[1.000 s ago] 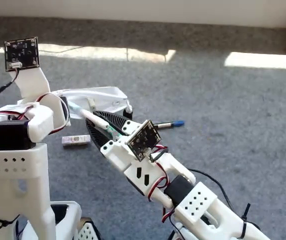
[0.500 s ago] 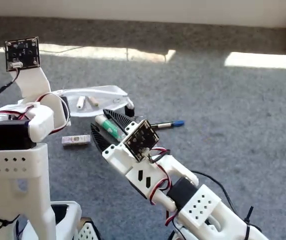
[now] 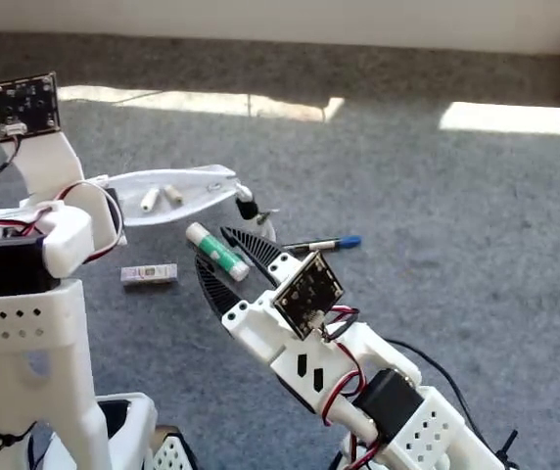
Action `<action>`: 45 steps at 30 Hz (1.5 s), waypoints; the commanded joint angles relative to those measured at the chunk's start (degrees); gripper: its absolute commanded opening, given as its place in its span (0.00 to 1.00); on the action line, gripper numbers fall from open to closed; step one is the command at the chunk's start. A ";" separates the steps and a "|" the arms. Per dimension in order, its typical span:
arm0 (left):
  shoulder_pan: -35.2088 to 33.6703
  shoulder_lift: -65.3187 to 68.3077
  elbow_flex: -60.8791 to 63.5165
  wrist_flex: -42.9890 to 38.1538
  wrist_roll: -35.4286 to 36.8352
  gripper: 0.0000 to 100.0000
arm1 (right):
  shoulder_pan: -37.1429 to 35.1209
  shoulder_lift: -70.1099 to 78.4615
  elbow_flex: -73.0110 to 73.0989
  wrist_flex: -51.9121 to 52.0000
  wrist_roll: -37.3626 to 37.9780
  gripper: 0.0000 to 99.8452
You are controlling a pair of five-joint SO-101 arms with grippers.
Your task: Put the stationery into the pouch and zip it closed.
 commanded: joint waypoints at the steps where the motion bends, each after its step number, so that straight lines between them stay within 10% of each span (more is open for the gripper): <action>1: -4.79 -0.48 -1.80 0.00 0.18 0.01 | -0.31 -1.45 -4.00 0.31 -0.53 0.15; 28: -16.13 -0.40 -1.54 -0.35 2.11 0.01 | 11.03 -0.84 -9.89 11.21 7.12 0.15; 45: -19.30 -0.40 -1.54 -0.35 3.87 0.01 | 9.80 41.10 -23.60 11.21 7.12 0.15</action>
